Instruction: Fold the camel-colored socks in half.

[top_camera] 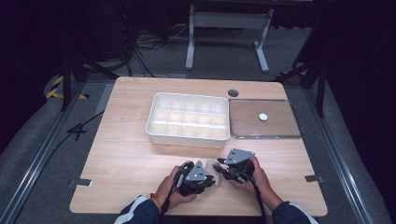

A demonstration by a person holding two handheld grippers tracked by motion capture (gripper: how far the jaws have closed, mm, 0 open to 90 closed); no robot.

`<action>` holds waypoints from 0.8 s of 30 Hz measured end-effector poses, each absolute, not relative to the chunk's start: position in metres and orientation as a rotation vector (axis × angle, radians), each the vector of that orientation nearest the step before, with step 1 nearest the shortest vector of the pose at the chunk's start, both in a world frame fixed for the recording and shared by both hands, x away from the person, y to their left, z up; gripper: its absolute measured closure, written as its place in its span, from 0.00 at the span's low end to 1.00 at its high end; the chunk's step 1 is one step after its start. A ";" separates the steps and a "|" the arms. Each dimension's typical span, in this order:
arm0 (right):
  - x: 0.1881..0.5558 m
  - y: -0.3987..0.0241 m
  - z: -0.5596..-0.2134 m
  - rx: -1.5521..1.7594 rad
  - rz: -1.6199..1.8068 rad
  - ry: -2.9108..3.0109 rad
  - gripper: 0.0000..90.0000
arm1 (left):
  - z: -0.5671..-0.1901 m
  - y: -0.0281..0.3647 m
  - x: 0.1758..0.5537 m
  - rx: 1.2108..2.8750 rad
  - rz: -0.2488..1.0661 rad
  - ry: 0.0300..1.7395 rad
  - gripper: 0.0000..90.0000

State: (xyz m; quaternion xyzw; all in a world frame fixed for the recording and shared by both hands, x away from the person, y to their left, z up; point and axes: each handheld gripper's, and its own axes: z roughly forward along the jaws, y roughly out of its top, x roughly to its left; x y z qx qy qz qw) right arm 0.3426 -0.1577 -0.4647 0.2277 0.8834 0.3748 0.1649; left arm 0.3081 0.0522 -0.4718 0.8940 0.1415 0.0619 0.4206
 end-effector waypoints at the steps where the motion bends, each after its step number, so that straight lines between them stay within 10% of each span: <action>1: 0.344 -0.160 -0.464 0.676 1.063 2.502 0.77 | -0.471 0.052 0.308 2.247 0.161 0.350 0.88; 24: 0.366 -0.137 -0.476 0.688 1.119 2.543 0.93 | -0.471 0.051 0.309 2.264 0.151 0.331 0.89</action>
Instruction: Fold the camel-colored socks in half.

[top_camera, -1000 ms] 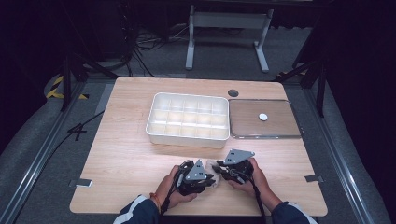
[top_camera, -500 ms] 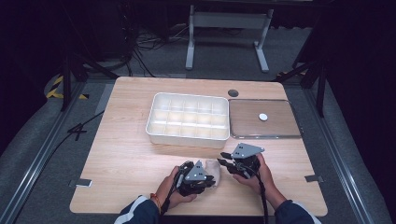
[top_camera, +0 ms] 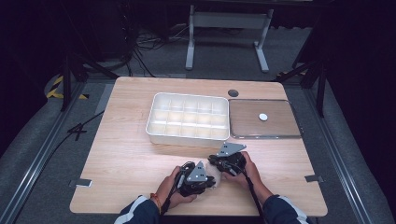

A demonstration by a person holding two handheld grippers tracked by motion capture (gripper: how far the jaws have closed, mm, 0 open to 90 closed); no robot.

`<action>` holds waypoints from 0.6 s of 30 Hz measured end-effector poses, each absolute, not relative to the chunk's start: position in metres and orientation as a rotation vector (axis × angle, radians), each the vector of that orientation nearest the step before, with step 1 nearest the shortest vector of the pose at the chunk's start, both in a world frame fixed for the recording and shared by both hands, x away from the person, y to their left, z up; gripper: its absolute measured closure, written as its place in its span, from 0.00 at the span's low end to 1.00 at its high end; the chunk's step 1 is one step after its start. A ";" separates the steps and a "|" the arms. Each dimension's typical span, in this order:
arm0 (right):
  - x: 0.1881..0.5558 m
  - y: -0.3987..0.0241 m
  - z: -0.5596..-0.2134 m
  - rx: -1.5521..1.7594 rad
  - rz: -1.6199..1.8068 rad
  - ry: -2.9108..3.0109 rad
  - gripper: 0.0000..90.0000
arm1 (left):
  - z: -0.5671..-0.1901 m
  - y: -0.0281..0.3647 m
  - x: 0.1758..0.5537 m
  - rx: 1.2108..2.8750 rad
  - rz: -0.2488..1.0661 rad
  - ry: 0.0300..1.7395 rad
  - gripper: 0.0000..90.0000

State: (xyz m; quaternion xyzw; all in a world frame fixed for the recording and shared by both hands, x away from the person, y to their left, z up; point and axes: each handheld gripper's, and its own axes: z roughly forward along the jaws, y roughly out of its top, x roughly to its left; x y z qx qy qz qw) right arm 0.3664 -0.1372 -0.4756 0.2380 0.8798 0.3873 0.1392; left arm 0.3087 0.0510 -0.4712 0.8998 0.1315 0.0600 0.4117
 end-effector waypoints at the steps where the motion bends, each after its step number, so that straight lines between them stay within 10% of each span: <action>1: 0.367 -0.138 -0.476 0.686 1.118 2.541 0.93 | -0.471 0.051 0.309 2.265 0.149 0.334 0.89; 18: 0.330 -0.163 -0.442 0.563 1.232 2.511 0.88 | -0.471 0.051 0.308 2.260 0.152 0.353 0.89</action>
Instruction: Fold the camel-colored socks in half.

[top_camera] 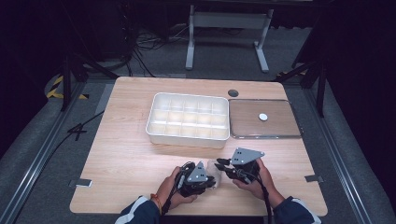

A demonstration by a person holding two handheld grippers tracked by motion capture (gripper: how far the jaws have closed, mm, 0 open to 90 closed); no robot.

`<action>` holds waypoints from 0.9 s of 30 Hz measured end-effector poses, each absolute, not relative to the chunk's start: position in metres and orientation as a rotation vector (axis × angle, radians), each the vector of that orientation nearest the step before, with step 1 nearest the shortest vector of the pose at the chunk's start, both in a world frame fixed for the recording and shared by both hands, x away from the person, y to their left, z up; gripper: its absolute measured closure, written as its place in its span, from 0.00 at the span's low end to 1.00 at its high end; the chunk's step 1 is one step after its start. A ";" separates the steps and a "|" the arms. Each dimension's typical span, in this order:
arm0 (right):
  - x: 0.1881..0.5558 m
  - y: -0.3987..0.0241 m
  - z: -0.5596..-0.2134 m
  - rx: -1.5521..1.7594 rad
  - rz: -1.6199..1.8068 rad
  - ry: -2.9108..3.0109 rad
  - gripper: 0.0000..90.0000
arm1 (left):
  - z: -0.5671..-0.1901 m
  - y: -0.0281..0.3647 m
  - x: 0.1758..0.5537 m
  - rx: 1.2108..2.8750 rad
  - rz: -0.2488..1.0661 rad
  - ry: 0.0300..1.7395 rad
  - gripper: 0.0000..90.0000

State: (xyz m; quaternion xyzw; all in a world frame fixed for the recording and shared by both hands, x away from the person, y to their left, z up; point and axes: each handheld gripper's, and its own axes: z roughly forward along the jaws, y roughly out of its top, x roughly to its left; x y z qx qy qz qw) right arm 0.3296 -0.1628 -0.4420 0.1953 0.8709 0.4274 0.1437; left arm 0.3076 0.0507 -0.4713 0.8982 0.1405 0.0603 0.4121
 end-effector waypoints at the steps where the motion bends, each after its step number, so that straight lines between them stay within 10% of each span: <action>1: 0.329 -0.161 -0.444 0.551 1.224 2.524 0.88 | -0.471 0.050 0.307 2.261 0.154 0.352 0.89; 27: 0.341 -0.147 -0.470 0.548 1.144 2.569 0.90 | -0.464 0.050 0.305 2.180 0.176 0.368 0.82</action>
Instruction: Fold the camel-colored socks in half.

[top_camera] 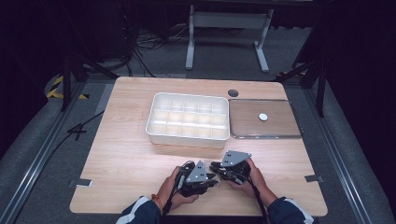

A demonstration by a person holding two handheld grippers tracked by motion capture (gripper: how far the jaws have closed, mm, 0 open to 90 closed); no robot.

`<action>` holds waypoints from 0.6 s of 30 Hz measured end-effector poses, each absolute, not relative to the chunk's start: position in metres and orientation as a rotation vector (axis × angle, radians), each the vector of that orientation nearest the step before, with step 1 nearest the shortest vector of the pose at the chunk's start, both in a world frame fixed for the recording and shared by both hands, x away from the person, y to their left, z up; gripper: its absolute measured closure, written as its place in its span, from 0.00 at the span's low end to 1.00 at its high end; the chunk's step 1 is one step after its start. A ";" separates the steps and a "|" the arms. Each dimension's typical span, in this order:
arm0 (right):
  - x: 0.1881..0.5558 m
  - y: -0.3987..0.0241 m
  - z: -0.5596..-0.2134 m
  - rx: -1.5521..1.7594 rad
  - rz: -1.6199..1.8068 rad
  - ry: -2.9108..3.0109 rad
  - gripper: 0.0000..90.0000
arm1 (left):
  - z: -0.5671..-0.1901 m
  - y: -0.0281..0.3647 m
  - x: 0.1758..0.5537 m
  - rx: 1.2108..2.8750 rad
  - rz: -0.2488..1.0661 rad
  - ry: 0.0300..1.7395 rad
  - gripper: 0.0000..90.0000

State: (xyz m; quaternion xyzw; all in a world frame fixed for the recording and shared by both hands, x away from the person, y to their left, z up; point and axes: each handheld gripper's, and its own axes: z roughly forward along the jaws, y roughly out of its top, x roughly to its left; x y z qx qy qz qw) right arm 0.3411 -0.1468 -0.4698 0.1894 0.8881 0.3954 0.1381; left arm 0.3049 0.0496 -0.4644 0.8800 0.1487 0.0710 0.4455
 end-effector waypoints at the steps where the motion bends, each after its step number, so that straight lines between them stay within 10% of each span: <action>1: 0.341 -0.147 -0.470 0.546 1.142 2.569 0.90 | -0.465 0.049 0.305 2.176 0.175 0.378 0.82; 18: 0.341 -0.151 -0.469 0.569 1.118 2.558 0.89 | -0.456 0.062 0.303 2.202 0.188 0.398 0.84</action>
